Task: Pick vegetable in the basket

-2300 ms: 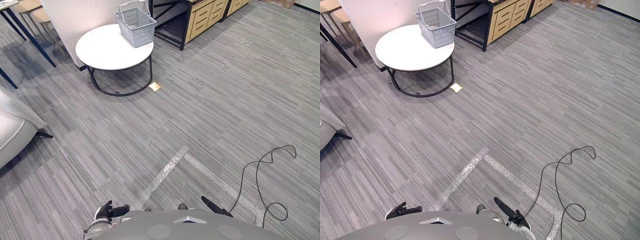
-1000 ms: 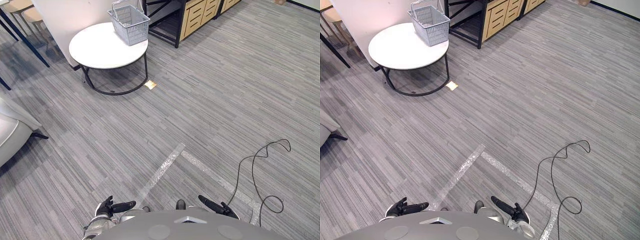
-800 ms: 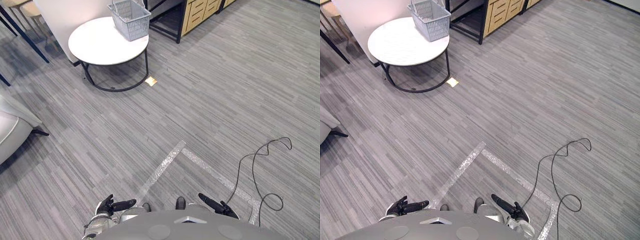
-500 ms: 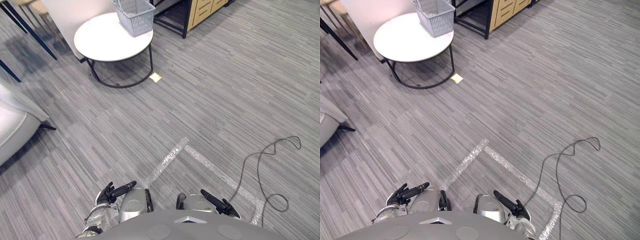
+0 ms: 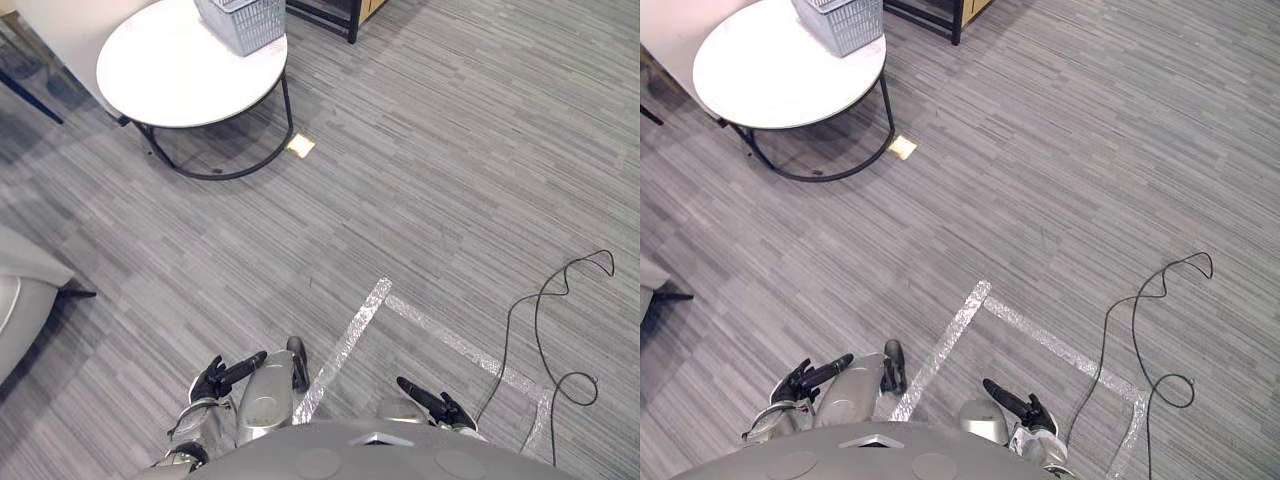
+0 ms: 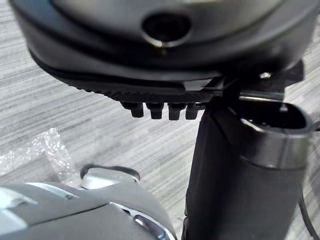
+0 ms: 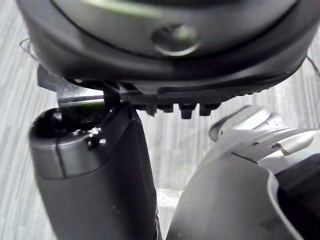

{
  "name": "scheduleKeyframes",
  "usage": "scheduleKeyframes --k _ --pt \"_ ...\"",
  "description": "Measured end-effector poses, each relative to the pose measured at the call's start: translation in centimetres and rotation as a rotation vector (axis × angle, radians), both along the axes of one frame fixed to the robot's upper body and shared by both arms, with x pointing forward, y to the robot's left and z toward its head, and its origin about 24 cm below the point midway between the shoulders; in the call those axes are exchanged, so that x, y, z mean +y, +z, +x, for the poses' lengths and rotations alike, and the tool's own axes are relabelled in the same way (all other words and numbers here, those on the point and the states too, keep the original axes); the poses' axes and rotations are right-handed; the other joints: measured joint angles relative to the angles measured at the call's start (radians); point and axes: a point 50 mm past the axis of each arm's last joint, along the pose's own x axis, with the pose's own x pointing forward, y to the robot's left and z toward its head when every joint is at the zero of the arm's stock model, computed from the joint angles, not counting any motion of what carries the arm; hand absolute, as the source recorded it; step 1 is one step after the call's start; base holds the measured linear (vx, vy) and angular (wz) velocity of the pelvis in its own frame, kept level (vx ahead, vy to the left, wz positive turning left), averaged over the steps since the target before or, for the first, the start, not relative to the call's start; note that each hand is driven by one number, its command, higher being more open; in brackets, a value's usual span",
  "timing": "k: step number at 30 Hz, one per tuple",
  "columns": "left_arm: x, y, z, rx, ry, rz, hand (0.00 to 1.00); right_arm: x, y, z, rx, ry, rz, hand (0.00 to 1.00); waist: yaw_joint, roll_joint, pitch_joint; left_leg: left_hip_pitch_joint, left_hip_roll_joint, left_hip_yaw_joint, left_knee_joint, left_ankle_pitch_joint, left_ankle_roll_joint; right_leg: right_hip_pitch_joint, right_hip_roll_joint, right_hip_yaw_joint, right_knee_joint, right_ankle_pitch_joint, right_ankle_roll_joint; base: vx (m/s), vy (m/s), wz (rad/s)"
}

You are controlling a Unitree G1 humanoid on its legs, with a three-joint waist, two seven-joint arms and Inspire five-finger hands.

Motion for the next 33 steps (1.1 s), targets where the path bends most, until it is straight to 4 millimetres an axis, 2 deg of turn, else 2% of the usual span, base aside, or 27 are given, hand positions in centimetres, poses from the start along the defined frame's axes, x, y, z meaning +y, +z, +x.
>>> scheduleKeyframes --k 2,3,4,5,6,7,8,9,10,11,13,14,15,16,17,18,19,20,21,23,25,27,28,29,30,32,33 --pt "0.0 -0.1 -0.2 0.022 -0.04 0.007 1.0 0.2 -0.1 -0.5 0.006 -0.023 0.012 1.0 0.002 -0.003 -0.01 0.081 -0.017 0.009 -0.079 -0.011 0.017 -0.072 -0.003 0.009 0.188 0.041 0.026 0.37 0.183 -0.14" --pt "0.2 -0.1 -0.4 0.035 -0.084 0.026 1.0 0.3 -0.1 -0.4 -0.003 -0.034 0.014 1.0 -0.001 -0.013 -0.02 0.136 -0.031 0.014 -0.133 -0.013 0.018 -0.143 -0.012 0.007 0.373 0.083 0.07 0.27 0.135 -0.06" --pt "0.3 -0.1 -0.5 0.047 -0.121 0.038 1.0 0.5 -0.1 -0.3 -0.012 -0.029 0.017 1.0 -0.006 -0.016 -0.021 0.194 -0.045 0.015 -0.175 -0.018 0.025 -0.217 -0.026 -0.005 0.564 0.159 0.11 0.33 0.131 -0.02" --pt "0.4 -0.1 -0.6 0.055 -0.14 0.046 1.0 0.6 0.0 -0.3 -0.022 -0.027 0.021 1.0 -0.008 -0.019 -0.021 0.24 -0.053 0.012 -0.197 -0.023 0.03 -0.268 -0.036 -0.031 0.696 0.176 0.124 0.29 0.082 0.01" --pt "0.4 -0.1 -0.7 0.06 -0.152 0.049 1.0 0.5 0.0 -0.3 -0.03 -0.026 0.021 1.0 -0.008 -0.021 -0.021 0.273 -0.056 0.009 -0.214 -0.026 0.03 -0.292 -0.041 -0.057 0.787 0.17 0.12 0.34 0.039 0.04" --pt "0.3 -0.1 -0.8 0.066 -0.169 0.048 1.0 0.4 0.2 0.2 -0.052 -0.016 0.012 1.0 -0.013 -0.017 -0.019 0.357 -0.06 -0.001 -0.255 -0.032 0.03 -0.34 -0.048 -0.134 0.933 0.13 0.058 0.22 0.013 0.06" --pt "0.2 -0.2 -0.8 0.069 -0.181 0.049 1.0 0.3 0.2 0.4 -0.062 -0.011 0.007 1.0 -0.013 -0.013 -0.017 0.393 -0.061 -0.003 -0.275 -0.032 0.03 -0.353 -0.047 -0.163 0.962 0.1 0.031 0.33 -0.02 0.11" --pt "0.0 -0.2 -0.9 0.072 -0.194 0.048 1.0 0.0 0.4 0.8 -0.079 -0.005 -0.003 1.0 -0.018 -0.006 -0.013 0.451 -0.058 -0.007 -0.304 -0.032 0.03 -0.374 -0.047 -0.221 0.961 0.023 -0.004 0.16 -0.025 0.11" --pt "-0.1 -0.2 -0.9 0.074 -0.195 0.046 1.0 -0.1 0.4 0.9 -0.086 -0.007 -0.007 1.0 -0.022 -0.003 -0.012 0.473 -0.054 -0.009 -0.313 -0.032 0.03 -0.385 -0.045 -0.245 0.934 -0.007 -0.011 0.29 -0.094 0.23" --pt "-0.3 -0.3 -1.0 0.079 -0.19 0.042 1.0 -0.2 0.6 1.3 -0.108 -0.015 -0.009 1.0 -0.036 0.008 -0.007 0.501 -0.04 -0.017 -0.322 -0.033 0.027 -0.401 -0.039 -0.29 0.827 -0.044 -0.035 0.17 -0.095 0.27" --pt "-0.7 -0.4 -1.0 0.07 -0.158 0.024 1.0 -0.5 0.8 1.8 -0.129 -0.027 -0.017 1.0 -0.04 0.028 -0.003 0.525 -0.007 -0.022 -0.336 -0.046 0.007 -0.427 -0.008 -0.308 0.582 -0.053 -0.049 0.23 -0.15 0.27" --pt "-0.9 -0.4 -1.0 0.063 -0.132 0.014 1.0 -0.7 0.8 1.8 -0.131 -0.047 -0.016 1.0 -0.037 0.035 0.001 0.544 0.017 -0.024 -0.349 -0.065 -0.024 -0.438 0.012 -0.296 0.399 -0.031 -0.027 0.33 -0.265 0.14" --pt "-0.8 -0.4 -0.9 0.054 -0.103 0.011 1.0 -0.6 0.8 1.7 -0.128 -0.052 -0.014 1.0 -0.03 0.032 0.001 0.555 0.033 -0.02 -0.357 -0.079 -0.05 -0.446 0.022 -0.271 0.221 0.022 -0.02 0.36 -0.304 0.04" --pt "-0.8 -0.4 -1.2 0.057 -0.084 0.007 1.0 -0.6 0.7 1.7 -0.128 -0.055 -0.015 1.0 -0.029 0.031 0.002 0.566 0.043 -0.017 -0.36 -0.09 -0.067 -0.449 0.027 -0.254 0.138 0.058 -0.019 0.36 -0.315 -0.13" --pt "-0.8 -0.5 -1.9 0.067 -0.044 0.0 1.0 -0.6 0.8 1.7 -0.128 -0.056 -0.014 1.0 -0.031 0.031 0.003 0.587 0.062 -0.012 -0.364 -0.124 -0.098 -0.455 0.037 -0.214 0.034 0.158 -0.007 0.41 -0.349 -0.27" --pt "-1.2 -0.7 -2.4 0.076 -0.005 -0.016 1.0 -0.6 0.8 1.7 -0.13 -0.053 -0.015 1.0 -0.03 0.033 0.001 0.612 0.094 0.005 -0.364 -0.151 -0.118 -0.447 0.071 -0.209 0.041 0.257 -0.004 0.44 -0.357 -0.29" --pt "-1.4 -0.8 -2.6 0.082 0.002 -0.023 1.0 -0.9 0.8 1.8 -0.13 -0.051 -0.02 1.0 -0.027 0.055 0.007 0.623 0.106 0.014 -0.363 -0.155 -0.115 -0.456 0.092 -0.209 0.072 0.25 -0.01 0.46 -0.338 -0.29" --pt "-1.8 -0.8 -2.3 0.073 0.0 -0.038 1.0 -1.1 0.9 1.9 -0.138 -0.046 -0.027 1.0 -0.019 0.07 0.012 0.63 0.127 0.021 -0.357 -0.141 -0.119 -0.478 0.112 -0.21 0.131 0.202 -0.043 0.46 -0.329 -0.19" --pt "-2.1 -0.8 -2.1 0.063 -0.011 -0.052 1.0 -1.1 1.0 2.0 -0.14 -0.046 -0.031 1.0 -0.021 0.07 0.014 0.634 0.141 0.016 -0.343 -0.111 -0.127 -0.497 0.116 -0.217 0.206 0.138 -0.064 0.54 -0.374 -0.04" --pt "-2.2 -0.7 -1.8 0.055 -0.031 -0.052 1.0 -1.2 0.9 1.9 -0.136 -0.048 -0.03 1.0 -0.027 0.073 0.011 0.652 0.16 -0.001 -0.316 -0.07 -0.133 -0.483 0.115 -0.237 0.276 0.065 -0.069 0.44 -0.28 0.21" --pt "-2.7 -0.7 -1.5 0.039 -0.028 -0.066 1.0 -1.3 0.9 1.5 -0.121 -0.044 -0.034 1.0 -0.03 0.086 -0.001 0.602 0.203 -0.064 -0.135 -0.053 -0.137 -0.414 0.119 -0.273 0.284 0.002 -0.074 0.4 -0.207 0.44" --pt "-2.6 -0.6 -1.2 0.024 -0.012 -0.07 1.0 -1.4 0.8 1.3 -0.109 -0.033 -0.037 1.0 -0.028 0.092 -0.01 0.494 0.229 -0.139 0.103 -0.016 -0.169 -0.368 0.117 -0.294 0.279 -0.025 -0.079 0.31 -0.136 0.39" --pt "-2.5 -0.6 -1.1 0.014 0.008 -0.072 1.0 -1.5 0.9 1.7 -0.098 0.001 -0.041 1.0 -0.025 0.099 -0.013 0.399 0.237 -0.21 0.292 0.085 -0.207 -0.323 0.115 -0.315 0.269 -0.047 -0.081 0.34 -0.091 0.36" --pt "-2.5 -0.5 -1.0 0.007 0.023 -0.076 1.0 -1.8 0.8 1.8 -0.074 0.044 -0.046 1.0 -0.02 0.091 -0.003 0.327 0.25 -0.23 0.46 0.213 -0.197 -0.256 0.118 -0.319 0.238 -0.062 -0.101 0.35 -0.07 0.29" --pt "-2.5 -0.5 -0.7 -0.005 0.029 -0.08 1.0 -2.0 0.8 1.6 -0.066 0.039 -0.046 1.0 -0.013 0.095 -0.001 0.286 0.265 -0.22 0.551 0.201 -0.184 -0.226 0.121 -0.32 0.223 -0.069 -0.104 0.35 -0.032 0.15" --pt "-2.4 -0.3 -0.2 -0.031 0.024 -0.088 1.0 -2.0 0.7 1.1 -0.061 0.0 -0.04 1.0 -0.001 0.096 -0.001 0.142 0.272 -0.165 0.727 0.073 -0.124 -0.137 0.118 -0.329 0.174 -0.079 -0.098 0.33 0.018 0.06" --pt "-2.3 -0.2 -0.1 -0.043 0.042 -0.088 1.0 -1.9 0.8 1.2 -0.076 -0.027 -0.04 1.0 0.006 0.096 0.0 0.085 0.271 -0.099 0.708 0.015 -0.105 -0.102 0.109 -0.328 0.15 -0.075 -0.09 0.33 0.074 -0.07"
